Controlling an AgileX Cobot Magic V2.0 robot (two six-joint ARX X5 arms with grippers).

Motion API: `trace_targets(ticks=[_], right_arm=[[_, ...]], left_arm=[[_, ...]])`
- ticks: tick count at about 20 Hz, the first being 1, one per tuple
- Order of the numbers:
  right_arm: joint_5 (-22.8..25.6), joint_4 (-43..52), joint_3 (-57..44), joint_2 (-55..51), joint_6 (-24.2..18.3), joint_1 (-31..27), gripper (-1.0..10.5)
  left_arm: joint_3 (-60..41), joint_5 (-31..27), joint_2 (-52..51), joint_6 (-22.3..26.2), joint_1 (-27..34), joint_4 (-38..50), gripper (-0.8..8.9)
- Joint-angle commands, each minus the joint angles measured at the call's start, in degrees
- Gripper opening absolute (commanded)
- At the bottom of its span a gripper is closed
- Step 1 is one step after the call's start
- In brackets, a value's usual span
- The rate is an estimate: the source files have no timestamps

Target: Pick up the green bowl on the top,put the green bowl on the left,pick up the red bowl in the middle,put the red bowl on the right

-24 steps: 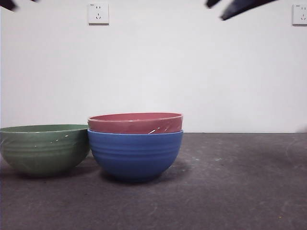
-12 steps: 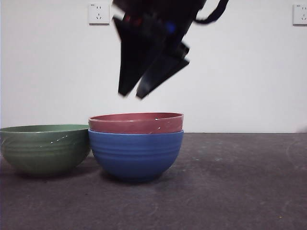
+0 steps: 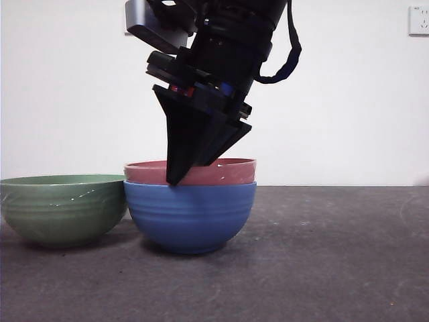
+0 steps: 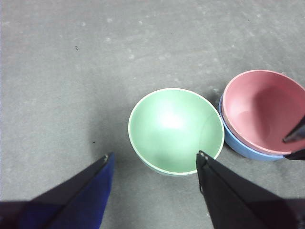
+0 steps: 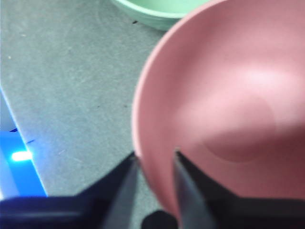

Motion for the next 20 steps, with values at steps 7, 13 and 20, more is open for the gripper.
trace_targets(ticks=[7,13,20], right_arm=[[0.26,1.2,-0.11,0.26,-1.81,0.96,-0.1],[3.63,2.12,-0.11,-1.95,-1.79,1.95,-0.1],[5.95,2.27,-0.11,-7.39,-1.68,1.88,-0.1]], left_arm=[[-0.13,0.09,1.7,0.09,0.13,1.11,2.83],[-0.13,0.24,2.97,0.13,0.13,1.57,2.83],[-0.13,0.31,2.97,0.11,0.13,1.7,2.83]])
